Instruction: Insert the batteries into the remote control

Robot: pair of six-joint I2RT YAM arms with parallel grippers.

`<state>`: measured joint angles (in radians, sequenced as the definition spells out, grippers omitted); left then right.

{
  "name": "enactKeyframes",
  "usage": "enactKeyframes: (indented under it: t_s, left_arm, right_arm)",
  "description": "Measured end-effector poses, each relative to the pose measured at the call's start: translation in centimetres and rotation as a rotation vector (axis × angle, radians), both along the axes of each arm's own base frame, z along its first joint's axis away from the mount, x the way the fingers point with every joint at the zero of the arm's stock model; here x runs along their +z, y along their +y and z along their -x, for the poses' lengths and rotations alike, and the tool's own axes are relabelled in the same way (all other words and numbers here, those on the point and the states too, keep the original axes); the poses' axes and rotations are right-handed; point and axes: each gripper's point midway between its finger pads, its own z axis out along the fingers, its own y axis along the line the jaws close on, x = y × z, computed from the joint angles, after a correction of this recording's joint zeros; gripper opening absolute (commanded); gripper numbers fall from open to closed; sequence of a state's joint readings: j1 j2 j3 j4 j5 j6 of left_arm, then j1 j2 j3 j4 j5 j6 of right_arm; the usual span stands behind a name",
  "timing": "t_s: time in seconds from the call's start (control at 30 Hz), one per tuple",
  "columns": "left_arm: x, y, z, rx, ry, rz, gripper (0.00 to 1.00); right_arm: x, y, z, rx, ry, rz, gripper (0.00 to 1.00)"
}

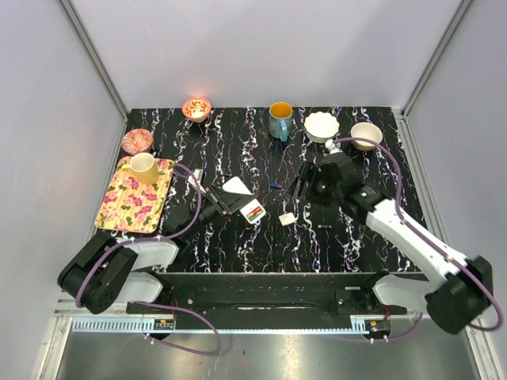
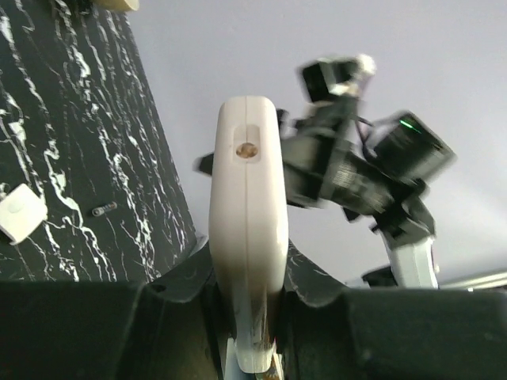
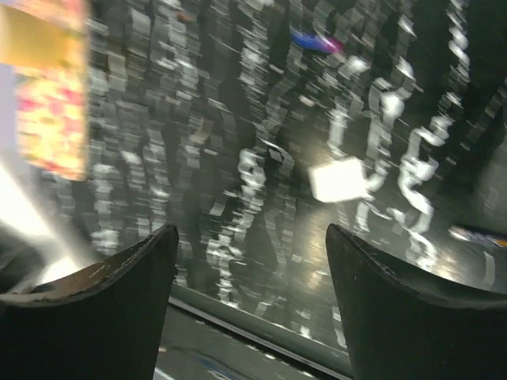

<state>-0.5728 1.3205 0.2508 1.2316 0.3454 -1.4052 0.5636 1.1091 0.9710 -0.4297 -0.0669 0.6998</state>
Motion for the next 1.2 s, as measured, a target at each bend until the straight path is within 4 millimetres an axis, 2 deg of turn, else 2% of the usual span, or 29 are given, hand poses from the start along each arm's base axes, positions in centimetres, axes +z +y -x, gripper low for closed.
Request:
enactKeyframes:
  t_s: [0.13, 0.2, 0.33, 0.47, 0.6, 0.8, 0.97, 1.2]
  left_arm:
    - [1.1, 0.4, 1.6, -0.041, -0.053, 0.007, 0.00]
    - [1.8, 0.7, 2.4, -0.057, -0.086, 0.005, 0.00]
    - [2.2, 1.1, 3.6, -0.073, -0.127, -0.049, 0.00]
    - [1.1, 1.4, 4.1, -0.080, -0.110, -0.118, 0.00]
    - [1.0, 1.8, 4.4, -0.082, -0.106, -0.131, 0.00]
    - [1.0, 2.4, 4.6, -0.086, -0.105, -0.122, 0.00]
    - [-0.6, 3.0, 4.7, -0.085, -0.040, -0.125, 0.00]
    - [-0.6, 3.2, 5.1, -0.094, -0.042, -0.123, 0.00]
  right_arm:
    - [-7.3, -1.9, 0.4, -0.007, 0.168, 0.219, 0.86]
    - [-9.1, -3.3, 0.9, -0.023, 0.205, 0.302, 0.90]
    - [-9.8, -5.5, 0.6, -0.062, 0.194, 0.422, 0.95]
    - [-10.4, -6.9, -0.1, -0.076, 0.184, 0.530, 0.94]
    - [-10.5, -7.7, -0.5, -0.077, 0.164, 0.590, 0.93]
    - [-10.0, -7.0, -1.3, -0.017, 0.106, 0.590, 0.95]
    - [-10.2, -5.8, -1.4, 0.065, 0.102, 0.601, 0.92]
    - [-14.4, -3.9, -0.2, 0.208, 0.180, 0.692, 0.93]
